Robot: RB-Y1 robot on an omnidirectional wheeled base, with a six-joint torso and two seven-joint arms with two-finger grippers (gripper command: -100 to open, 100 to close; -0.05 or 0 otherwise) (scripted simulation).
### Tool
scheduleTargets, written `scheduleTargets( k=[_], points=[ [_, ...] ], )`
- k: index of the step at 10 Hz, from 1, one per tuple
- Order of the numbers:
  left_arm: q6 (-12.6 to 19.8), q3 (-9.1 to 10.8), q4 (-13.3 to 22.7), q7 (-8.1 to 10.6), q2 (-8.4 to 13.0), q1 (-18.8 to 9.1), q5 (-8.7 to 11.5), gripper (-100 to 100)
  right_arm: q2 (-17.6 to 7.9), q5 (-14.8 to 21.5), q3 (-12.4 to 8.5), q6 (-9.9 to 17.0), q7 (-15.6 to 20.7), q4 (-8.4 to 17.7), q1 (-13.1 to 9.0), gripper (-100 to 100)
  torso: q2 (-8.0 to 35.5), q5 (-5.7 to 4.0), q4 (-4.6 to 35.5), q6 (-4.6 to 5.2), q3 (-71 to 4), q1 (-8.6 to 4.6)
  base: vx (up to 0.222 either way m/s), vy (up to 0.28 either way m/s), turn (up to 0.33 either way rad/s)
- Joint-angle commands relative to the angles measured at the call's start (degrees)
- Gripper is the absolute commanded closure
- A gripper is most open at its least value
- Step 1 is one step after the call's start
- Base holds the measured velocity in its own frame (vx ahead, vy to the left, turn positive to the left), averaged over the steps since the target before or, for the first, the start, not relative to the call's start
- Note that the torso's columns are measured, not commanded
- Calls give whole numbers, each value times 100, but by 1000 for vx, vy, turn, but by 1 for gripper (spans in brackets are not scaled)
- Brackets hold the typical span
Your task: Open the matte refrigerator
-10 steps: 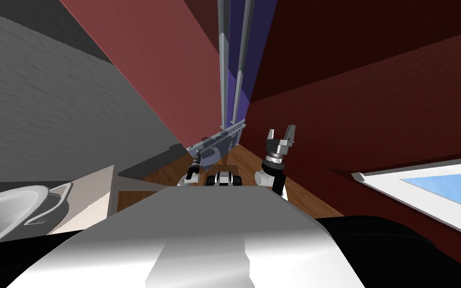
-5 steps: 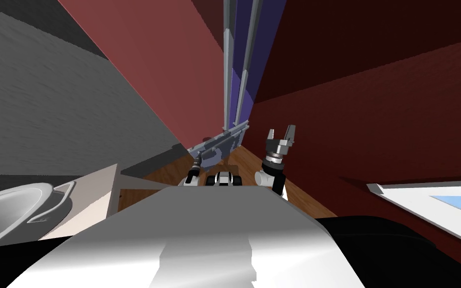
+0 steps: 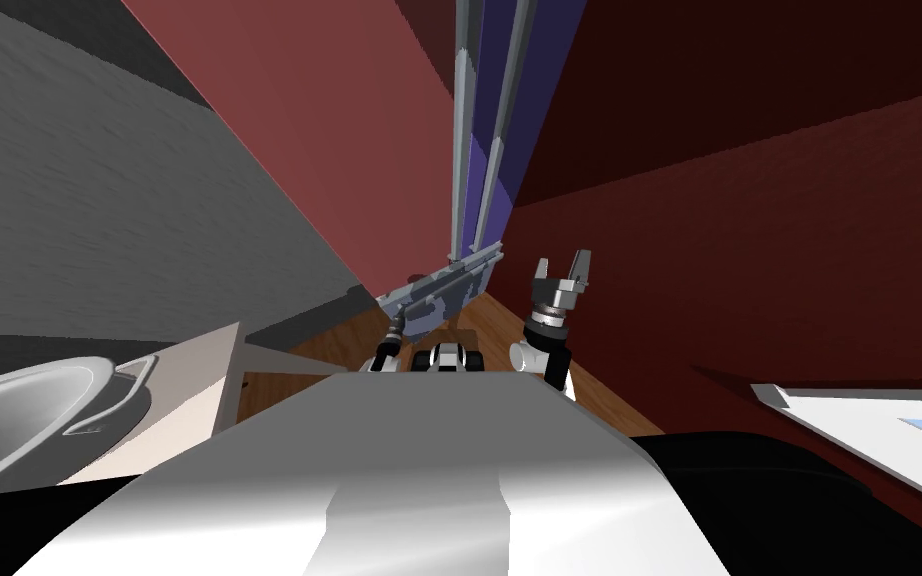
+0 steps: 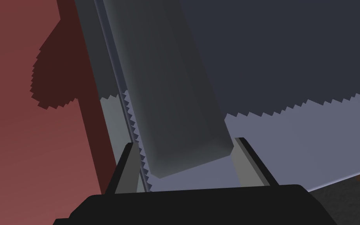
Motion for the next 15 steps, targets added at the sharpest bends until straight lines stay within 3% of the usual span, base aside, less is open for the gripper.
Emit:
scheduleTargets(
  k=[1, 15],
  points=[
    [91, -39, -103, -14, -38, 48, -23, 100, 0, 0, 1, 0, 0, 0, -1, 0, 4, -4, 3, -1, 3, -4, -131, -126, 6],
    [143, -221, -453, -117, -235, 473, -144, 100, 0, 0, 0, 0, 0, 0, 0, 0, -45, -2, -1, 4, -27, 18, -115, -110, 14]
  ],
)
